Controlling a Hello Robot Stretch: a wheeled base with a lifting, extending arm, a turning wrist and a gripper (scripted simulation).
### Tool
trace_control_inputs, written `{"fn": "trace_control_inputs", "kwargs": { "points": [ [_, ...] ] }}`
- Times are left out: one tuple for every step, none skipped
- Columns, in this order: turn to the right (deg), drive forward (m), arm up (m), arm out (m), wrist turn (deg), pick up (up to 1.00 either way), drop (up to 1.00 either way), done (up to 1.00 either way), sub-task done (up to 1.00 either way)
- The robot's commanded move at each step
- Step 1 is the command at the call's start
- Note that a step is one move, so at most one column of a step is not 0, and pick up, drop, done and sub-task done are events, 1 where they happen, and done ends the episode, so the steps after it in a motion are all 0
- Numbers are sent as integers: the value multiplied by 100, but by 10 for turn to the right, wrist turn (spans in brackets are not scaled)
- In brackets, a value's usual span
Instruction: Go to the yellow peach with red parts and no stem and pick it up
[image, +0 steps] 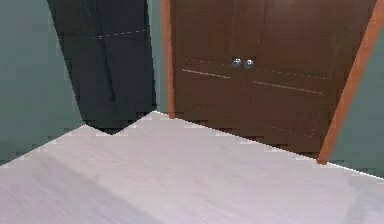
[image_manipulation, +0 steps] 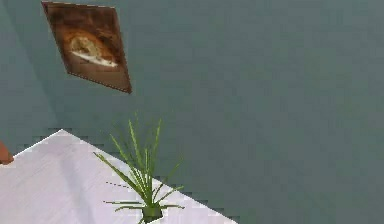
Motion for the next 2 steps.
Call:
{"fn": "trace_control_inputs", "kwargs": {
  "points": [
    [0,55,0,0,0,0,0,0,0],
    [-450,0,0,0,0,0,0,0,0]
  ]
}}
